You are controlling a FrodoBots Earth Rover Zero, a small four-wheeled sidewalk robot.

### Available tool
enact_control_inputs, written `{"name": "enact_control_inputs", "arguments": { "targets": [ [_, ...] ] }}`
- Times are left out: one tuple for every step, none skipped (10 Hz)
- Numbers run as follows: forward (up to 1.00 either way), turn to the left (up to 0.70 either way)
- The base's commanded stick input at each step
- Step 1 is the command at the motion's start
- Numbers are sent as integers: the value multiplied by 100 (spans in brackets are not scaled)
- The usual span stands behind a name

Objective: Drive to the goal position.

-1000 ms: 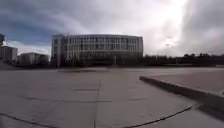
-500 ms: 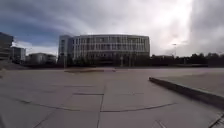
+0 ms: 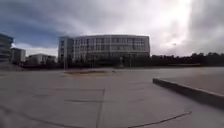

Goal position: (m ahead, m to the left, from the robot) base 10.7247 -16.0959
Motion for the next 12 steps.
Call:
{"name": "enact_control_inputs", "arguments": {
  "targets": [
    [70,2],
    [70,2],
    [70,2],
    [70,2],
    [70,2],
    [70,0],
    [70,0],
    [70,0],
    [70,0],
    [70,0],
    [60,0],
    [49,0]
  ]
}}
